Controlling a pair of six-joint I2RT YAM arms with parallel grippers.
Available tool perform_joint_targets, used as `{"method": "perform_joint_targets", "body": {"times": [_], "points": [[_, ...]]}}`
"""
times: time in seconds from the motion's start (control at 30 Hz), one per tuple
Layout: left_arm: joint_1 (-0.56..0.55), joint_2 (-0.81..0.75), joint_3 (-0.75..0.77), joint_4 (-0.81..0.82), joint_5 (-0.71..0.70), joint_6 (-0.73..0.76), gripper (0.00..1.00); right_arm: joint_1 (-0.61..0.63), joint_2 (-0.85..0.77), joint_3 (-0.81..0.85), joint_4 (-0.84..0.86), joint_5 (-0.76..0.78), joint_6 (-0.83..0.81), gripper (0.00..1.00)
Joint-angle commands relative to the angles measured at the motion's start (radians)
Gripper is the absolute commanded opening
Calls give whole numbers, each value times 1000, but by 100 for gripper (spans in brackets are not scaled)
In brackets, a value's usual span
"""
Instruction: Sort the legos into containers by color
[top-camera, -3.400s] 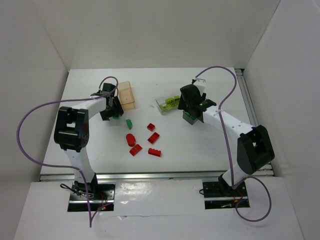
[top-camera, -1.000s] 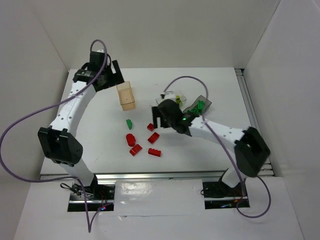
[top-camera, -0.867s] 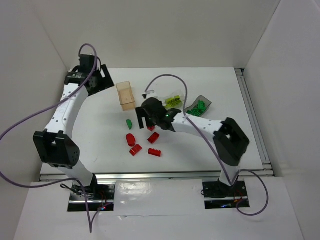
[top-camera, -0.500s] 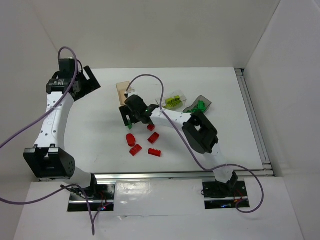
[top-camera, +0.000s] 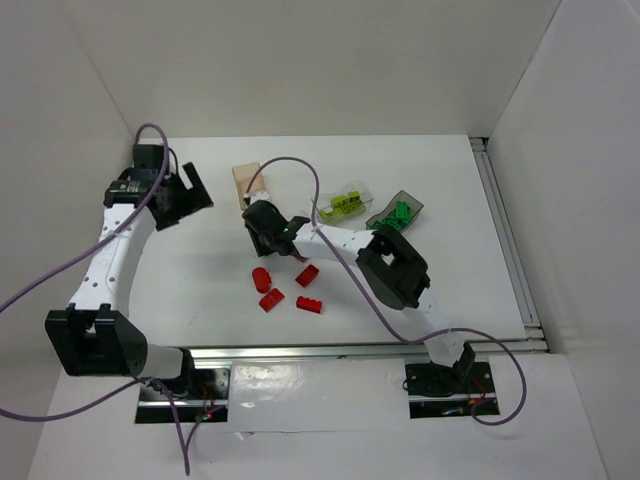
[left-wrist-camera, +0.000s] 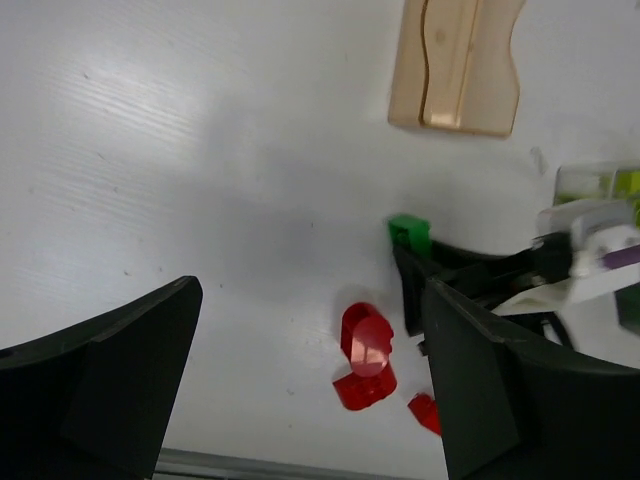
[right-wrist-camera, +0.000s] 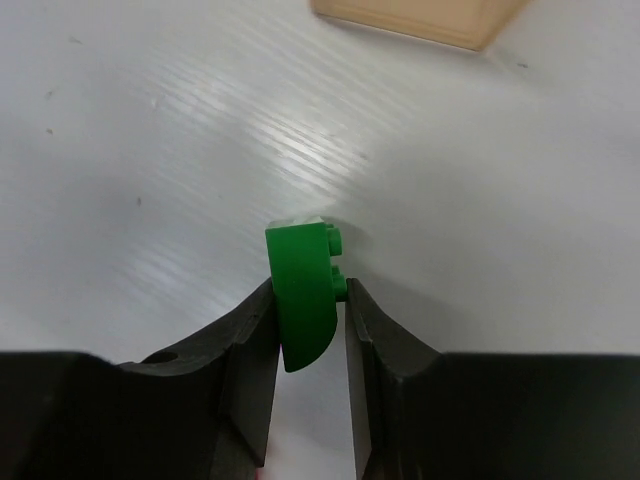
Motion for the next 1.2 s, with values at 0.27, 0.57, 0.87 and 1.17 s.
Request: {"method": "perform_joint_targets", "body": {"times": [0.27, 0.57, 0.87, 1.17], "points": [[-333, 7, -248, 15, 46, -115, 100, -241, -581, -426, 112, 225, 70, 36], [-533, 234, -257, 24, -48, -171, 100, -559, -737, -575, -18, 218, 186, 36], [-553, 332, -273, 64, -76, -171, 91, -695, -670, -581, -22, 164, 186, 36], [-531, 375, -297, 161, -68, -172, 75, -718, -581, -580, 44, 130, 124, 58]]}}
